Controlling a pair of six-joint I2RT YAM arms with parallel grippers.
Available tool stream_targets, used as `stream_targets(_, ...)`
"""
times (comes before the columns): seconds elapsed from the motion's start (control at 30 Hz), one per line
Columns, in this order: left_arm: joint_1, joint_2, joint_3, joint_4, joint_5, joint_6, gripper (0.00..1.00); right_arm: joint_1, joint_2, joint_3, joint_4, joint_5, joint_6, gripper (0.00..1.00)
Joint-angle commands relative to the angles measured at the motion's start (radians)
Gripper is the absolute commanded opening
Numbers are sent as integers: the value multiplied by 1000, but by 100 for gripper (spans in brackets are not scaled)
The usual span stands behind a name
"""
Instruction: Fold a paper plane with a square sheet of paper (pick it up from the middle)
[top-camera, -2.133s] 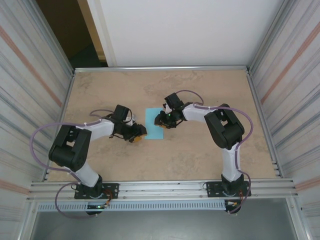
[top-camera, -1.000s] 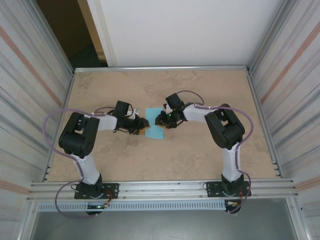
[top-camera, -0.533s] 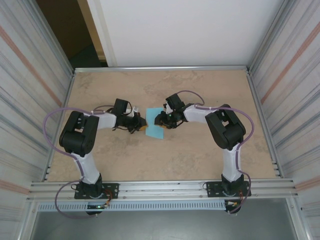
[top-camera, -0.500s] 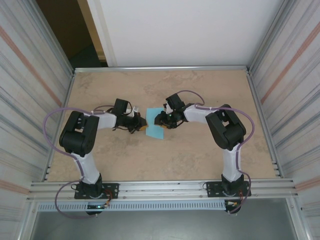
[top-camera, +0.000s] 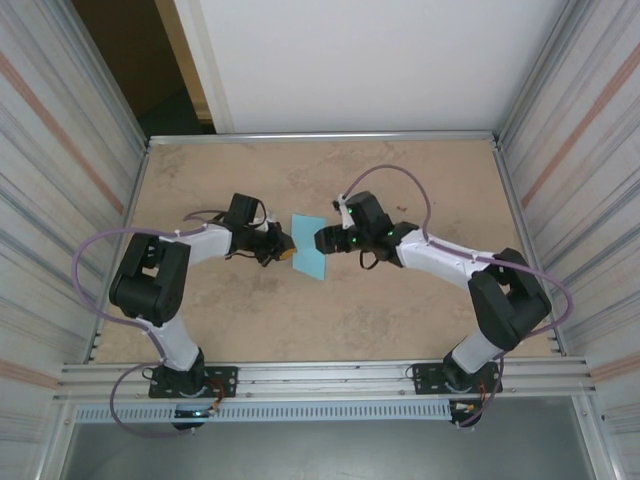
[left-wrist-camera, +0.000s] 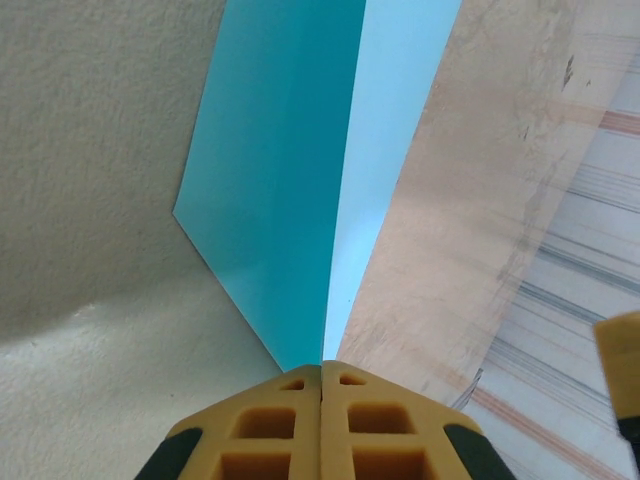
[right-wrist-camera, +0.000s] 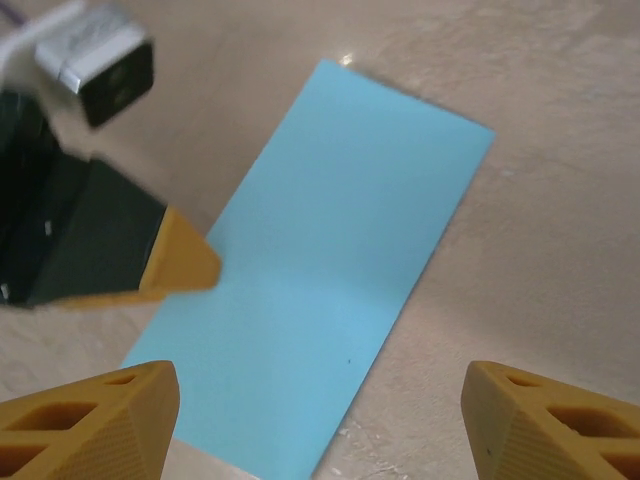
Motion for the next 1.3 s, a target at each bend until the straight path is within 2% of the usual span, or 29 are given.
stream_targets(0.0,-4,-33,23,-44,-22,-64,0,77,-7,-54,92,98,-219,73)
stream_targets(0.13,-7,-25,30,-57,-29,-74,0,175,38,-81,171,116,-336,72)
stream_targets(0.17,-7,-24,30,-57,-31,-75,0,196,53,-88,192,107,-370,68)
stream_targets(0.23,-8,-20,28,-56,-30,-79,0,251,73,-125,285,131,-435,68)
stream_targets(0.43,-8,-26,26,-61,-30,-78,0,302,175,-115,355,257,-459,69)
stream_targets(0.57,-8,-25,26,-66,-27,-78,0,304,214,-102,375,337,-457,68)
stream_targets(0.67,-8,-22,25,-66,-30,-77,0,304,207,-117,414,369,-467,63)
stream_targets(1.03,-8,-4,24,-65,-37,-73,0,304,139,-180,471,368,-491,37)
stream_targets(1.27,-9,0,18,-66,-33,-70,0,293,128,-174,483,318,-461,34)
